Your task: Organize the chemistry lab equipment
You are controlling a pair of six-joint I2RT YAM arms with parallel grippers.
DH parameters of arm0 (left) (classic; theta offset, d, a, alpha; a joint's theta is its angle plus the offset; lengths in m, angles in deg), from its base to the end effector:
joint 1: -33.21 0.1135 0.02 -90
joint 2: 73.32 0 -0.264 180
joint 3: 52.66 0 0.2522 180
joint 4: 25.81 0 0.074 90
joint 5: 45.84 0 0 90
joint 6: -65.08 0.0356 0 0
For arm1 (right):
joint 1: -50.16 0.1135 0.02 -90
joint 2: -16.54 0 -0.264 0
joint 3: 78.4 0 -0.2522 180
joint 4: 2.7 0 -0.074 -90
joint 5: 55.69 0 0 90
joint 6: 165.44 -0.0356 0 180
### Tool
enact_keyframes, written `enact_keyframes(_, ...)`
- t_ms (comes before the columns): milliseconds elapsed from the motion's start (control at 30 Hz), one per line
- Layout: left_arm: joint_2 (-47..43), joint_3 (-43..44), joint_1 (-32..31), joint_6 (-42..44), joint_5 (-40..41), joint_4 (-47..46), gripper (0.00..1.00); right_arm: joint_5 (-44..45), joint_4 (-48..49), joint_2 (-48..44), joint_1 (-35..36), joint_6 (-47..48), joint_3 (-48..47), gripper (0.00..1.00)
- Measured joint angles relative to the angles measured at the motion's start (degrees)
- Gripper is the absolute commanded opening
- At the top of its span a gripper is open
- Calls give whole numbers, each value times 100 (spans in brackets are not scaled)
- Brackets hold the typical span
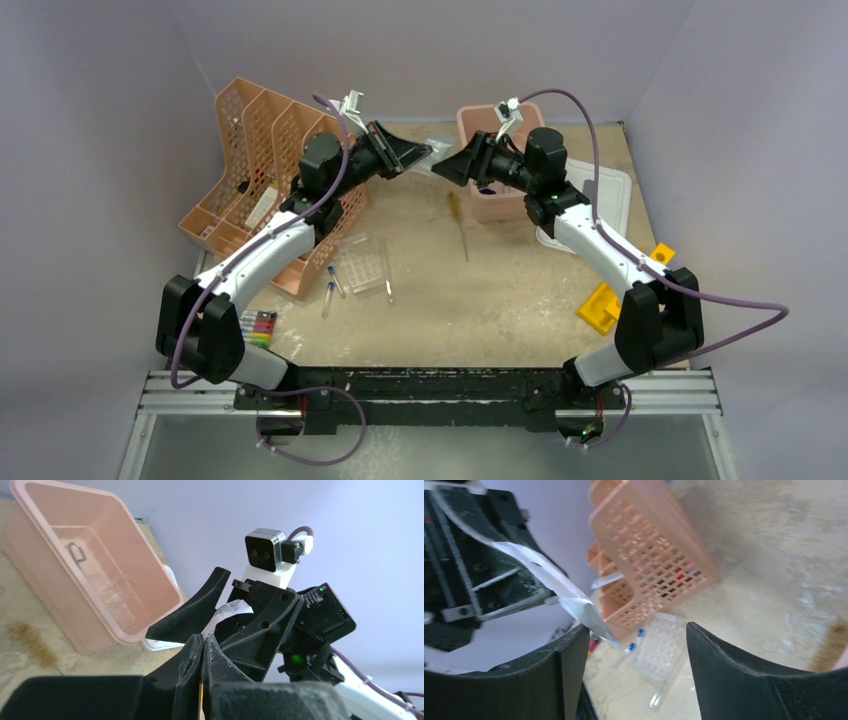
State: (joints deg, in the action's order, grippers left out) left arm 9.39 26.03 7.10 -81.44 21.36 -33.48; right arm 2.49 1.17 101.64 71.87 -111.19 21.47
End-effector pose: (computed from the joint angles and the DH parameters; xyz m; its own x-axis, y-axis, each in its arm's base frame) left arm 0.3034 -0.1641 0.3645 -0.5965 -0.5639 -0.5711 0.4631 0.3394 -0.8188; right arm 0.3210 0.1480 0.3527 -0.4843 0.3415 -0.8055 -0.6421 0.4866 0.5924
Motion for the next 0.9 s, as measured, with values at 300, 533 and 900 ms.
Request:
enact_keyframes(300, 74, 33, 57, -409, -151, -387, 0, -1152, 1816, 0, -164, -1069, 234, 27)
enact_keyframes(533, 83, 33, 98, -459, -153, -463, 31, -1340, 1976, 0, -164, -1255, 240, 0)
enact_keyframes(900, 107, 254, 181, 94, 396, 664, 61, -584, -236, -101, -881, 4, -332, 0)
